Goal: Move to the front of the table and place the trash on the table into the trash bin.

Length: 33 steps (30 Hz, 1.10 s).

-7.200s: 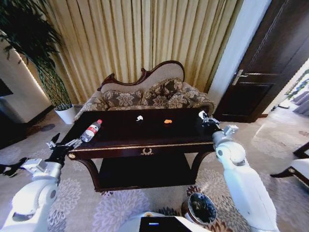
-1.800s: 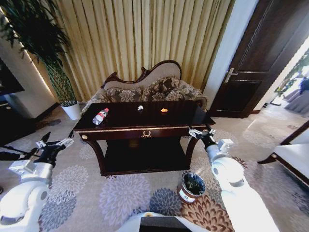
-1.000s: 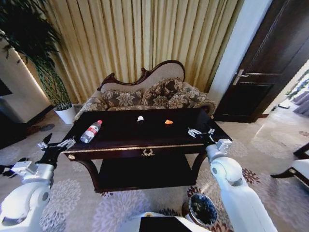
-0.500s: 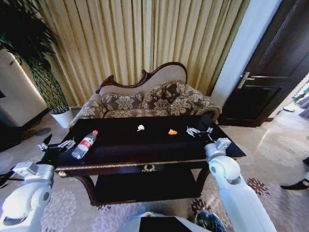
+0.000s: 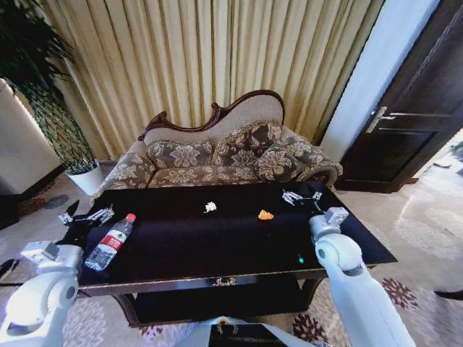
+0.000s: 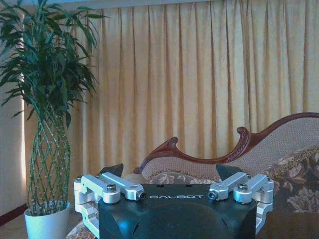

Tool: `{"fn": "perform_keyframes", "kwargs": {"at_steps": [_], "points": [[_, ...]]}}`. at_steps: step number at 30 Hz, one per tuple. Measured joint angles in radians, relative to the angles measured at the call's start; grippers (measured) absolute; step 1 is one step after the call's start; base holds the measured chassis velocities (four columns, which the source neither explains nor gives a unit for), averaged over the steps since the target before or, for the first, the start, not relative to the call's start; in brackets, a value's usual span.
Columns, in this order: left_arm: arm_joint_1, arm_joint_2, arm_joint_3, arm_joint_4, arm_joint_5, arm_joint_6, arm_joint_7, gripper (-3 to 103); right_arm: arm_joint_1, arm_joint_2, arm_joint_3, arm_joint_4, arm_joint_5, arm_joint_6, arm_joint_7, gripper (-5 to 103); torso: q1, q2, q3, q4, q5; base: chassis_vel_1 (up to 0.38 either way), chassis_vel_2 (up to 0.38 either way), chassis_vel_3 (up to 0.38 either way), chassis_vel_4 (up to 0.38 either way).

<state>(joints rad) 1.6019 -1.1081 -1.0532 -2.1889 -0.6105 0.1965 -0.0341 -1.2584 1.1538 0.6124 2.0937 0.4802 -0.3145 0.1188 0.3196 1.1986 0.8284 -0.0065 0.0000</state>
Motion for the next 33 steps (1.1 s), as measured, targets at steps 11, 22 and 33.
{"fn": "perform_keyframes", "kwargs": {"at_steps": [11, 22, 33], "points": [[-0.007, -0.002, -0.001, 0.019, -0.008, 0.000, 0.000, 100, -0.001, -0.002, -0.039, -0.002, -0.010, 0.019, 0.000, 100, 0.000, 0.000, 0.000, 0.0000, -0.0001, 0.061, -0.072, -0.051, 0.064], [-0.016, -0.005, 0.006, 0.012, -0.006, 0.002, -0.001, 100, -0.014, -0.029, -0.106, 0.012, -0.004, -0.043, 0.000, 100, 0.001, -0.001, 0.000, 0.0000, -0.0001, 0.000, 0.000, 0.000, 0.000], [-0.014, -0.010, 0.002, -0.024, -0.022, 0.017, -0.003, 100, 0.000, -0.038, -0.136, 0.000, 0.057, -0.150, 0.000, 100, 0.001, -0.001, 0.000, -0.0001, 0.0000, 0.000, 0.000, 0.000, 0.000]]}}
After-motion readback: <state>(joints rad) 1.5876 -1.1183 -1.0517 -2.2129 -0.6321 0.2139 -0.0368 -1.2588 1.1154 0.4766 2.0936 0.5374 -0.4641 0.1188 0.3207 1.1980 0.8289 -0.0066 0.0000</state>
